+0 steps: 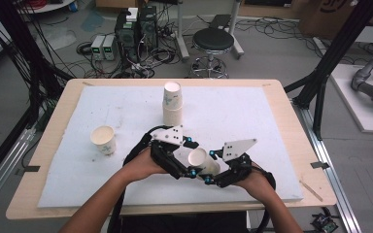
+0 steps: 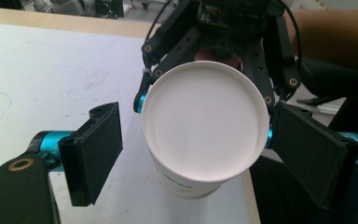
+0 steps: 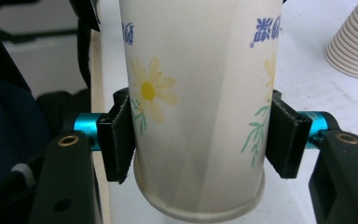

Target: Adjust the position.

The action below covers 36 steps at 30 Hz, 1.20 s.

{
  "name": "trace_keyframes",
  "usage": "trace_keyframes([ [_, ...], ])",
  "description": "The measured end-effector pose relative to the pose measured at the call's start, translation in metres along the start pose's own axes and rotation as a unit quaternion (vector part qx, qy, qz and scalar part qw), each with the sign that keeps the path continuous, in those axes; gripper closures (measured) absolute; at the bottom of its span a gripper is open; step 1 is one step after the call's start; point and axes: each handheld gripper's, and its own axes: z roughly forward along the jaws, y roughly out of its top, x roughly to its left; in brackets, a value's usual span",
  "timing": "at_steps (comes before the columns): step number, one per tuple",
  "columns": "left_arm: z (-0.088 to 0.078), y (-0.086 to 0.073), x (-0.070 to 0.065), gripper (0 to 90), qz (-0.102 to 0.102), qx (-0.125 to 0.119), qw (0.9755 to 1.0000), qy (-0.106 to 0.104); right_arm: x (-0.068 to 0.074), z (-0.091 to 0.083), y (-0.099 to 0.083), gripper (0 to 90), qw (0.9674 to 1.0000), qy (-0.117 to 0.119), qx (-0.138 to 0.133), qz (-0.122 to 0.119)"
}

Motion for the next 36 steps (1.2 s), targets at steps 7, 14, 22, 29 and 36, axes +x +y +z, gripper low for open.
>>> trace_keyframes([
  [7,-0.003,0.003,0.001,16.5,0.011,0.024,0.9997,0.002,-0.002,0.002,0.013,35.9,0.9986,-0.003,0.046,-0.028],
  [14,0.0,0.004,0.001,17.0,0.016,0.054,0.9984,-0.001,-0.002,0.005,0.022,36.0,0.9955,-0.004,0.082,-0.048],
  [22,0.005,0.003,0.001,18.6,0.012,0.071,0.9974,-0.004,-0.002,0.006,0.028,35.9,0.9919,-0.007,0.113,-0.058],
  [29,0.008,0.004,0.001,22.0,0.009,0.083,0.9965,-0.008,0.0,0.01,0.033,35.9,0.9881,-0.007,0.137,-0.068],
  [36,0.01,0.003,0.002,32.8,0.013,0.097,0.9951,-0.017,0.001,0.014,0.032,35.9,0.9852,-0.005,0.156,-0.07],
])
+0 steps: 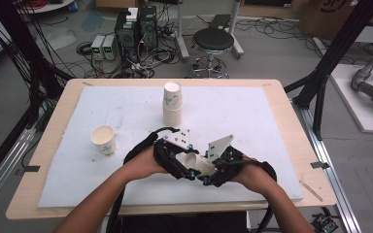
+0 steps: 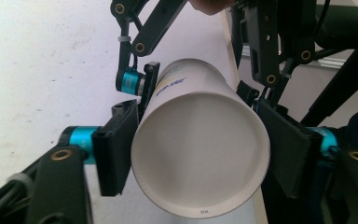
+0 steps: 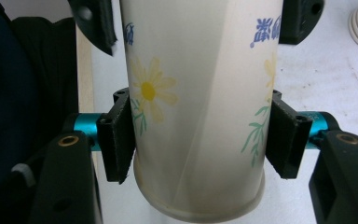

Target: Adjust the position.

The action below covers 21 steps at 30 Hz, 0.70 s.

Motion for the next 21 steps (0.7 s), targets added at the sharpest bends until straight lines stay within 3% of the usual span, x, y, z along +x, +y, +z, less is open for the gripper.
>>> trace_keyframes([
  [7,0.004,-0.001,0.0,37.0,0.012,0.01,0.9999,-0.006,0.002,0.002,0.0,35.0,0.9999,0.006,0.015,0.0],
  [11,0.002,-0.002,0.001,37.2,0.011,-0.002,0.9999,0.003,0.001,0.0,-0.003,24.5,1.0,0.001,-0.007,-0.002],
  [12,-0.001,-0.004,0.002,37.2,0.0,-0.018,0.9998,0.008,0.0,-0.004,-0.007,20.7,0.9994,-0.009,-0.03,0.015],
  [15,-0.005,-0.007,0.004,37.2,-0.009,-0.043,0.999,0.01,-0.001,-0.013,-0.015,20.5,0.9963,-0.007,-0.077,0.037],
  [19,-0.005,-0.014,0.005,37.2,-0.016,-0.064,0.9977,0.014,-0.001,-0.022,-0.028,20.5,0.9895,-0.015,-0.132,0.058],
  [21,-0.005,-0.017,0.004,37.2,-0.021,-0.076,0.9967,0.018,0.001,-0.025,-0.034,20.5,0.9843,-0.016,-0.159,0.074],
])
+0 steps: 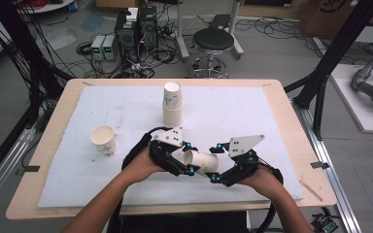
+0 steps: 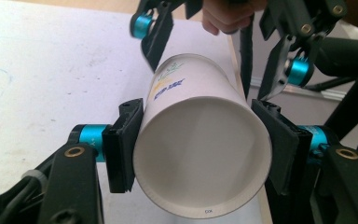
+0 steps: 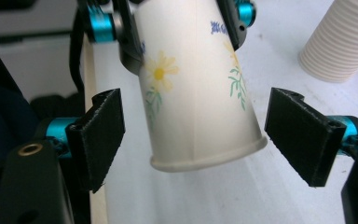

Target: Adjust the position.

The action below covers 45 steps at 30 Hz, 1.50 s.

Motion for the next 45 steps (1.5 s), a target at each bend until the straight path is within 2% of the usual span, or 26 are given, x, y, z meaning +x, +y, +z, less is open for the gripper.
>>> trace_keyframes([
  [3,-0.001,-0.004,0.0,37.1,-0.006,-0.021,0.9998,0.002,0.001,-0.006,-0.006,20.4,0.9995,-0.008,-0.03,0.008],
  [7,0.0,-0.009,-0.001,37.1,-0.007,-0.037,0.9993,0.006,0.003,-0.012,-0.014,20.0,0.9974,-0.022,-0.067,0.017],
  [12,0.0,-0.013,-0.001,37.1,-0.011,-0.055,0.9984,0.008,0.004,-0.013,-0.021,20.0,0.9951,-0.026,-0.091,0.026],
  [16,0.001,-0.018,-0.003,37.1,-0.012,-0.074,0.9971,0.01,0.004,-0.012,-0.026,20.0,0.9938,-0.019,-0.106,0.029],
  [18,0.0,-0.021,-0.004,37.1,-0.014,-0.087,0.9961,0.008,0.004,-0.012,-0.027,20.0,0.9937,-0.021,-0.106,0.028],
  [22,-0.002,-0.024,-0.004,37.1,-0.011,-0.09,0.9958,0.009,0.003,-0.012,-0.029,20.0,0.9931,-0.019,-0.112,0.03],
  [30,-0.01,-0.024,-0.004,37.1,-0.006,-0.112,0.9936,0.011,0.0,-0.015,-0.034,20.0,0.9916,-0.011,-0.123,0.036],
  [34,-0.016,-0.021,-0.005,37.2,-0.003,-0.13,0.9915,0.003,-0.001,-0.013,-0.036,20.1,0.9918,-0.005,-0.122,0.039],
  [42,-0.018,-0.019,-0.007,37.1,0.0,-0.138,0.9905,-0.002,-0.001,-0.011,-0.037,20.1,0.9912,0.007,-0.126,0.039],
  [45,-0.015,-0.018,-0.009,37.1,0.004,-0.137,0.9905,-0.011,-0.001,-0.009,-0.038,20.1,0.9907,0.017,-0.129,0.041],
])
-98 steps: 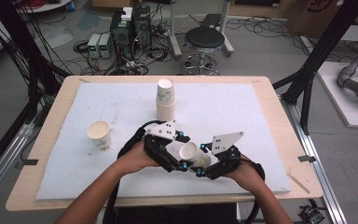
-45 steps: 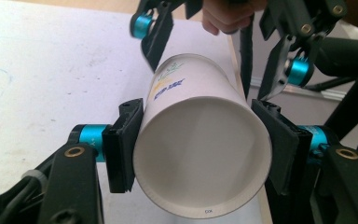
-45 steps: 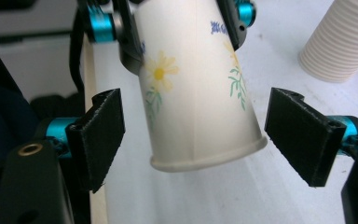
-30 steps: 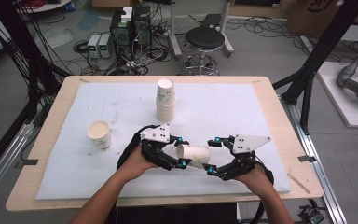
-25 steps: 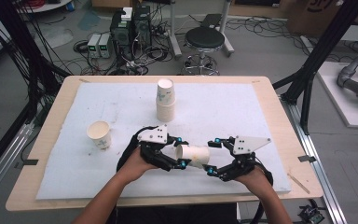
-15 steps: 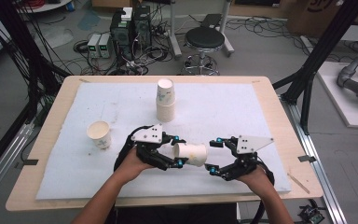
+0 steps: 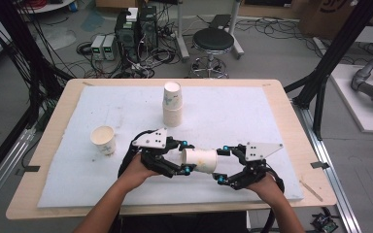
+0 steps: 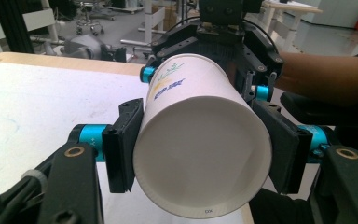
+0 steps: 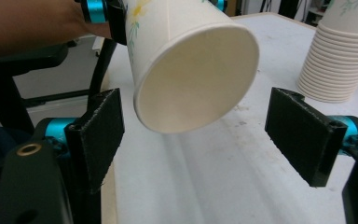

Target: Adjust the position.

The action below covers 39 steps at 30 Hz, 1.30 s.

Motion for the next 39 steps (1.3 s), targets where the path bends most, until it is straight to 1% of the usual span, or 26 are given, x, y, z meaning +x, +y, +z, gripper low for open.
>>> trace_keyframes([
  [1,0.0,0.0,0.0,37.1,0.0,0.0,1.0,0.0,0.0,0.0,0.0,20.1,1.0,0.0,0.0,0.0],
  [2,0.001,0.0,-0.001,37.1,0.0,-0.002,1.0,-0.007,0.001,0.001,0.0,20.1,1.0,0.009,-0.003,-0.001],
  [3,0.001,0.0,-0.001,37.1,0.0,-0.002,1.0,-0.007,0.001,0.002,0.0,20.1,0.9999,0.011,-0.006,-0.001],
  [6,0.003,-0.001,-0.001,37.1,-0.001,-0.004,0.9998,-0.02,0.001,0.003,0.001,20.1,0.9997,0.02,-0.012,-0.001],
  [7,0.003,-0.001,-0.001,37.1,-0.001,-0.004,0.9998,-0.02,0.001,0.003,0.001,20.1,0.9997,0.02,-0.012,-0.001],
  [9,0.005,-0.001,-0.002,37.1,0.0,-0.006,0.9996,-0.027,0.001,0.004,0.0,20.3,0.9995,0.026,-0.017,-0.001],
  [11,0.005,-0.001,-0.003,37.1,0.0,-0.006,0.9996,-0.028,0.001,0.004,0.0,20.6,0.9993,0.03,-0.02,0.003],
  [14,0.006,-0.001,-0.003,37.1,0.0,-0.009,0.9995,-0.031,0.0,0.006,-0.002,20.9,0.999,0.039,-0.023,0.002],
  [17,0.007,-0.001,-0.003,37.1,0.0,-0.011,0.9994,-0.031,-0.001,0.006,-0.003,21.6,0.9987,0.042,-0.029,-0.001],
  [18,0.007,-0.002,-0.003,37.1,-0.002,-0.013,0.9994,-0.031,-0.002,0.006,-0.003,23.6,0.9985,0.045,-0.031,0.001],
  [19,0.007,-0.002,-0.003,37.1,-0.001,-0.014,0.9994,-0.03,-0.002,0.005,-0.004,26.9,0.9982,0.049,-0.036,-0.003],
  [23,0.007,-0.002,-0.002,37.1,-0.002,-0.022,0.9993,-0.031,-0.002,0.003,-0.005,29.4,0.9976,0.051,-0.045,-0.005],
  [24,0.007,-0.002,-0.002,37.1,-0.002,-0.025,0.9992,-0.031,-0.002,0.002,-0.005,32.0,0.9972,0.052,-0.053,-0.004],
  [28,0.008,-0.005,-0.001,37.0,-0.006,-0.028,0.9991,-0.031,-0.002,0.001,-0.005,34.3,0.9975,0.048,-0.052,-0.006],
  [30,0.008,-0.008,-0.001,36.6,-0.011,-0.02,0.9994,-0.027,-0.002,0.001,-0.004,34.6,0.9978,0.049,-0.046,-0.003],
  [31,0.008,-0.008,-0.001,35.1,-0.011,-0.02,0.9994,-0.027,-0.003,0.001,-0.004,34.7,0.9979,0.049,-0.042,-0.003],
  [32,0.009,-0.009,-0.002,27.3,-0.016,-0.004,0.9998,-0.007,-0.003,0.0,-0.003,35.0,0.998,0.052,-0.036,0.002],
  [33,0.009,-0.009,-0.002,20.7,-0.016,-0.004,0.9998,-0.007,-0.003,0.0,-0.003,35.0,0.998,0.052,-0.036,0.002],
  [34,0.009,-0.009,-0.002,20.7,-0.027,0.002,0.9996,0.005,-0.003,0.0,-0.002,35.0,0.9981,0.051,-0.035,0.003],
  [35,0.007,-0.008,-0.001,14.7,-0.03,0.018,0.9993,0.013,-0.003,-0.002,0.001,35.0,0.9988,0.047,-0.015,0.004],
  [37,0.006,-0.006,-0.002,14.7,-0.027,0.035,0.9989,0.017,-0.003,-0.003,0.004,34.9,0.9989,0.045,0.0,0.008],
  [38,0.005,-0.005,-0.002,14.7,-0.019,0.047,0.9986,0.018,-0.003,-0.004,0.006,34.9,0.9991,0.04,0.007,0.01],
  [39,0.005,-0.005,-0.002,14.7,-0.019,0.047,0.9986,0.018,-0.003,-0.004,0.008,34.9,0.9991,0.039,0.013,0.01],
])
